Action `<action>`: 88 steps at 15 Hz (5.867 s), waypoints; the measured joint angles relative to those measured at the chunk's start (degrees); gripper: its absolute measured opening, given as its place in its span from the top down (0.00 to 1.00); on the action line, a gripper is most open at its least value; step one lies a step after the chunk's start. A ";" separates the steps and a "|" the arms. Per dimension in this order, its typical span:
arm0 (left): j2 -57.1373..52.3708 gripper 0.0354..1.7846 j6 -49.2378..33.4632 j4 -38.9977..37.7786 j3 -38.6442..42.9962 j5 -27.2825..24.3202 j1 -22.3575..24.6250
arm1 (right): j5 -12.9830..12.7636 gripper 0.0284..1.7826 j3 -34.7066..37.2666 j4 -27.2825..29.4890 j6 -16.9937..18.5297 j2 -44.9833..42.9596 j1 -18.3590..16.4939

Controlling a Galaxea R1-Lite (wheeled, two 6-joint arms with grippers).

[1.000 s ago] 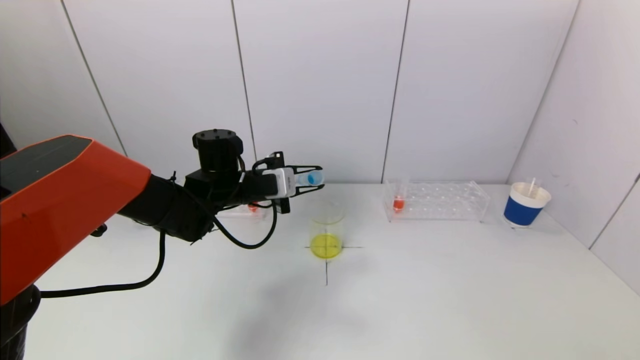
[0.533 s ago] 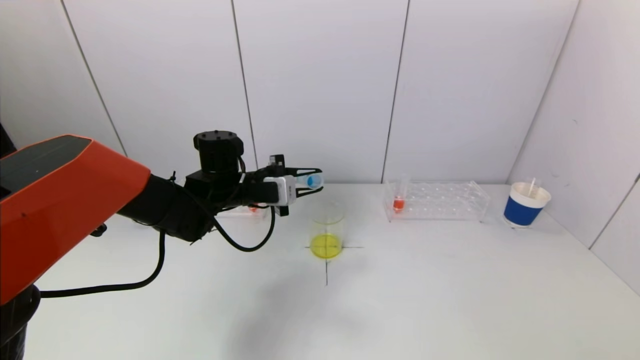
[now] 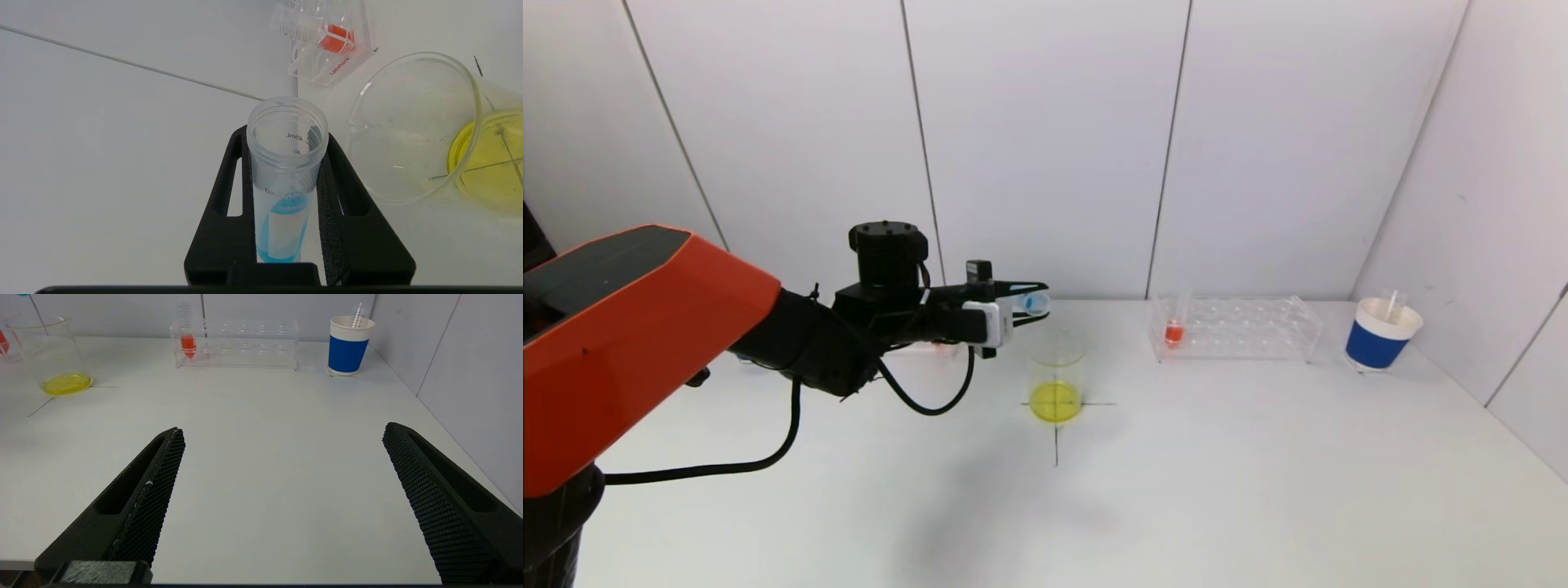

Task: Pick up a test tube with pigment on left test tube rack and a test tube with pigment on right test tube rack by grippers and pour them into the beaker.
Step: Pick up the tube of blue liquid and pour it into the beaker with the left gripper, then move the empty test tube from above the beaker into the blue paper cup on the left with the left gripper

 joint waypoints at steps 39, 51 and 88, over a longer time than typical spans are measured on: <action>2.79 0.77 24.44 13.37 -10.62 7.55 -1.93 | -0.02 0.01 0.00 0.00 0.00 0.00 0.00; 2.55 0.77 29.75 13.37 -11.08 7.69 -1.94 | -0.05 0.01 0.00 0.00 0.00 0.00 0.00; -1.45 0.77 20.46 11.91 -11.22 15.90 -1.85 | -0.02 0.01 0.00 0.00 0.00 0.00 0.00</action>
